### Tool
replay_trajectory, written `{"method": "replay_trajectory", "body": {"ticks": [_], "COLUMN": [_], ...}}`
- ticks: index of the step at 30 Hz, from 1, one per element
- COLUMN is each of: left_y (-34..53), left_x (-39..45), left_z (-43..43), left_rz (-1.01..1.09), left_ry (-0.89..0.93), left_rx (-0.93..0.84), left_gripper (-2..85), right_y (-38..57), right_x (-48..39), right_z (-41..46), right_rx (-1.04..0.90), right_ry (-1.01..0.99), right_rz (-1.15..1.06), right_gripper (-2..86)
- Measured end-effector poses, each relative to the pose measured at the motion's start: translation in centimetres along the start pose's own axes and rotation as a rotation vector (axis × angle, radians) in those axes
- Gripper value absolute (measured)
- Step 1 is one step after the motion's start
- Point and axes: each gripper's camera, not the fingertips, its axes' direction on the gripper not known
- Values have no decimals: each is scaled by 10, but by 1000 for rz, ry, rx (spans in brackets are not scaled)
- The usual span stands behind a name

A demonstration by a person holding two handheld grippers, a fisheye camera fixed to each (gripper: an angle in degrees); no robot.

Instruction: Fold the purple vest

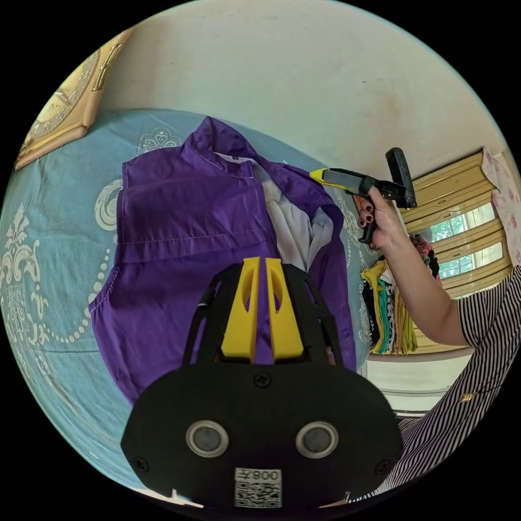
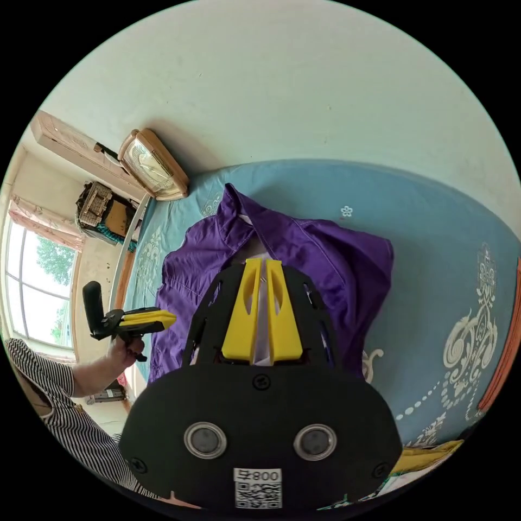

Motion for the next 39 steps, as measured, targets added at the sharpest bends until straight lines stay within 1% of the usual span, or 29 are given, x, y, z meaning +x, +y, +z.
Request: {"method": "replay_trajectory", "body": {"ticks": [4,6,8,10,12,14,16,18,20,22,25,29,32,35,38,39], "left_y": [-10,-23,-39,-58,-78,-90,-99,-104,-103,-98,-93,-102,-110,-113,-114,-117], "left_x": [14,21,25,27,24,21,24,35,41,51,64,67,64,66,82,91], "left_z": [9,9,7,8,20,32,32,18,11,8,16,22,26,17,4,6], "left_rz": [14,12,20,21,2,-32,-37,-27,-40,-22,-16,-56,-95,-115,-89,-63], "left_ry": [-12,-25,-20,-22,-80,-88,-93,-70,-16,20,-23,7,63,117,96,76], "left_rx": [-72,-72,-53,-64,-111,-171,-162,-91,-77,-75,-121,-142,-164,-120,-68,-76], "left_gripper": [23,23,24,24,25,25,26,29,34,39,42,40,40,45,57,62], "right_y": [47,67,67,52,18,-9,-28,-31,-18,-2,11,3,-3,-8,-10,-11], "right_x": [16,14,9,5,4,1,0,3,5,10,15,6,-5,-14,-19,-19], "right_z": [-12,4,27,54,91,119,145,143,129,122,129,155,173,179,179,180], "right_rx": [-26,-80,-116,-139,-153,-192,-260,-227,-188,-195,-274,-379,-419,-423,-423,-422], "right_ry": [-12,-57,-113,-173,-295,-380,-368,-447,-408,-364,-304,-269,-270,-273,-242,-234], "right_rz": [45,53,44,37,45,45,64,71,70,81,97,59,39,27,26,29], "right_gripper": [21,30,40,56,69,73,74,74,69,55,33,11,5,2,1,0]}}
